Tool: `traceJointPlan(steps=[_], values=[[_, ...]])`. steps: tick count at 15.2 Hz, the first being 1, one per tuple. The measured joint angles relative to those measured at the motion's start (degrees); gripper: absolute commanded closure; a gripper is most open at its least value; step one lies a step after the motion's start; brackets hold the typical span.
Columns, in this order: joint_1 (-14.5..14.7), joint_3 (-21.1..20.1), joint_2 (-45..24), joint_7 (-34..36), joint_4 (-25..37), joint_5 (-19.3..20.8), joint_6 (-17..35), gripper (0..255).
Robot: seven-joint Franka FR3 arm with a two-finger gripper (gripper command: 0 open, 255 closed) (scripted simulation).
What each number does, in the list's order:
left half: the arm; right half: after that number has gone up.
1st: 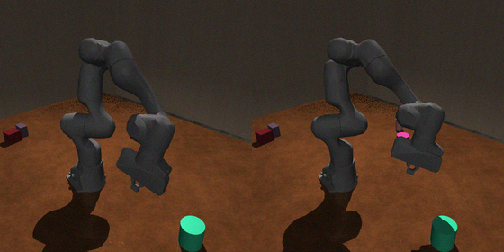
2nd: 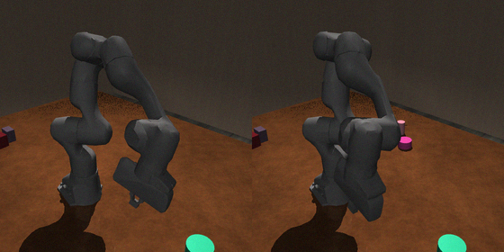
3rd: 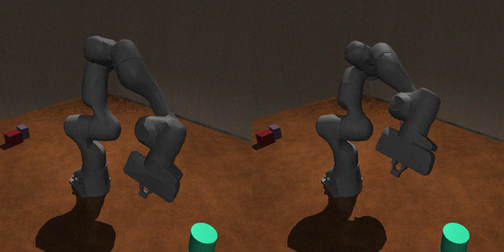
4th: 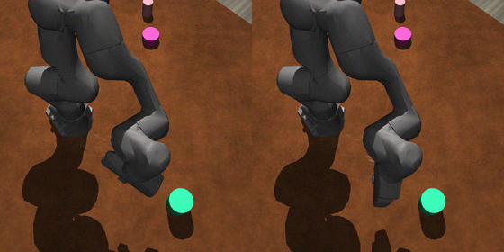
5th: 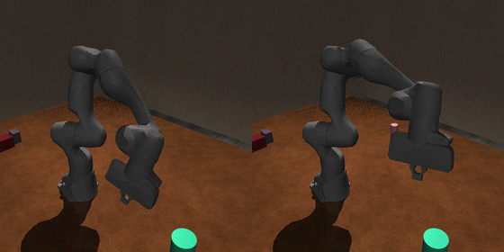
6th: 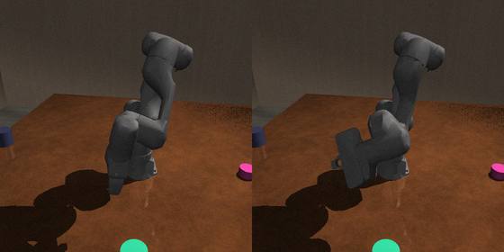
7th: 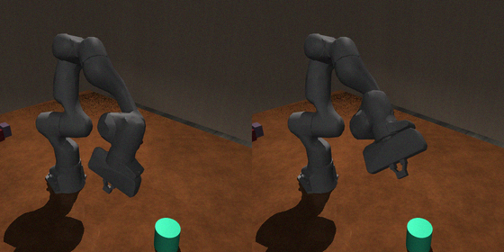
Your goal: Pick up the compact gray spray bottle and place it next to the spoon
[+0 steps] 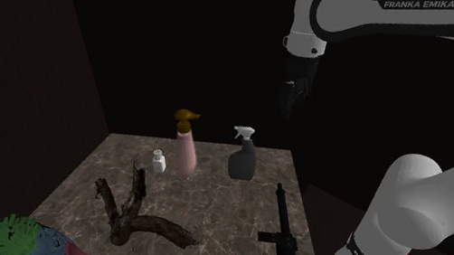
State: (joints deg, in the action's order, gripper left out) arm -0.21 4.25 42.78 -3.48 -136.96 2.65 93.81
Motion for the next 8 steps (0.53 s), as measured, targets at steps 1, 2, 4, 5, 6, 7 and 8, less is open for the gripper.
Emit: traceJointPlan(steps=[1,2,4,5,6,7,8], values=[[0.0,0.0,0.0,0.0,0.0,0.0,0.0,0],[0.2,0.5,-0.7,-0.9,-0.3,0.1,1.0,0],[1.0,1.8,-3.1,-3.8,-0.8,0.3,4.2,0],[1.4,2.7,-4.9,-5.6,-0.7,0.4,6.1,0],[1.8,3.6,-6.5,-7.6,-0.8,0.5,8.0,0],[2.3,4.3,-7.7,-9.4,-1.1,0.5,9.8,0],[2.9,5.1,-9.9,-11.3,-0.8,0.3,11.8,0]])
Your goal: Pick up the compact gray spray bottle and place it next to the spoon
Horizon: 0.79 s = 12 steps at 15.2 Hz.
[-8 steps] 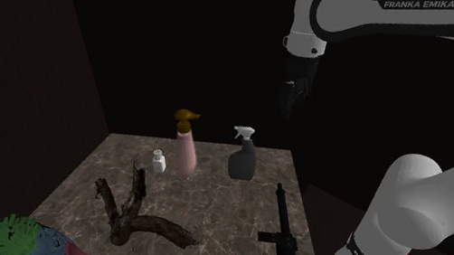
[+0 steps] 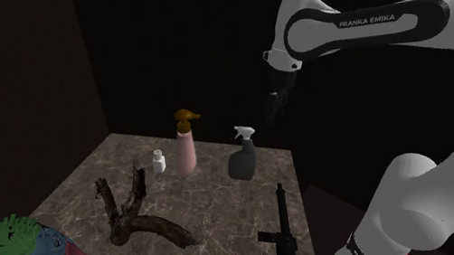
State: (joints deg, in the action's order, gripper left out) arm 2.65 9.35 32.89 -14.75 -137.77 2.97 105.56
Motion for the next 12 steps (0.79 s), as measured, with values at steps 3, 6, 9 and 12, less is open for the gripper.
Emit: traceJointPlan(steps=[3,6,9,12], values=[[1.6,2.2,-5.1,-5.9,0.5,-0.7,4.9,0],[3.4,4.0,-11.0,-11.4,1.9,-2.2,9.7,0],[4.0,4.4,-13.6,-13.1,1.5,-2.9,12.8,0],[4.1,4.7,-14.7,-13.6,0.0,-3.1,15.5,0]])
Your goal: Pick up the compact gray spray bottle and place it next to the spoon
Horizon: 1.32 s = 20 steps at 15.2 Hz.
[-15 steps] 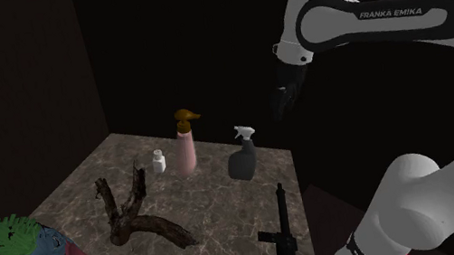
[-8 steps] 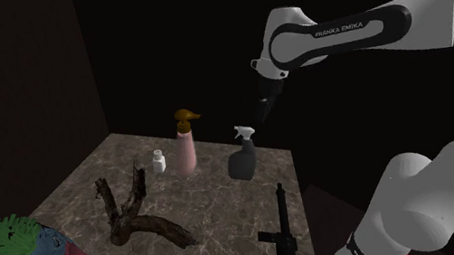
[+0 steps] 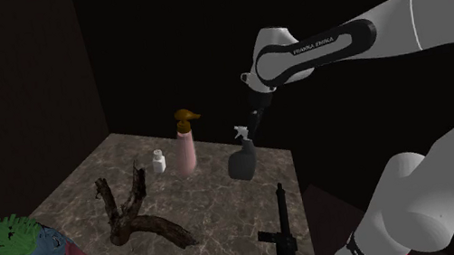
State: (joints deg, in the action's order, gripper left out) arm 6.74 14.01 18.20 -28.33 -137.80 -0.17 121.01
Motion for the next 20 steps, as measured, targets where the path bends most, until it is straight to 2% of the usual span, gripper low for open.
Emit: traceJointPlan(steps=[3,8,9,20], values=[[0.0,0.1,-0.5,-0.2,-1.4,-0.1,1.9,0],[0.1,0.1,-0.7,-0.2,-1.6,-0.2,2.3,0],[0.1,0.1,-0.7,-0.2,-1.6,-0.2,2.3,255],[0.1,0.1,-0.5,-0.1,-1.4,-0.1,1.9,255]])
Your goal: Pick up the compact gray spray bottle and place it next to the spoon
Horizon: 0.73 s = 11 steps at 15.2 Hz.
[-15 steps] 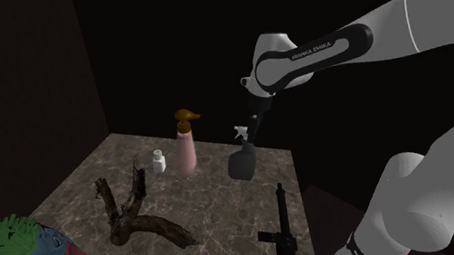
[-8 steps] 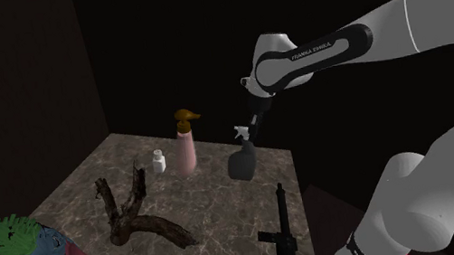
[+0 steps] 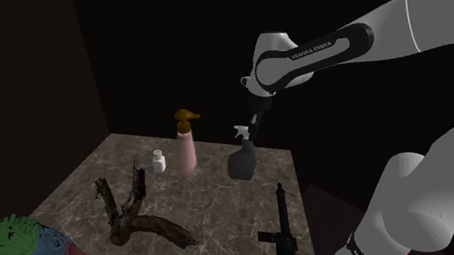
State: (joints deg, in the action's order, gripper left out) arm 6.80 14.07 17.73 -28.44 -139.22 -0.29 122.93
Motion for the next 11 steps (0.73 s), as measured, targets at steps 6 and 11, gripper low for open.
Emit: traceJointPlan(steps=[6,11], values=[[-0.1,-0.4,1.6,0.6,2.9,0.3,-4.5,255],[-0.1,-0.6,2.7,0.9,6.0,0.5,-8.6,255]])
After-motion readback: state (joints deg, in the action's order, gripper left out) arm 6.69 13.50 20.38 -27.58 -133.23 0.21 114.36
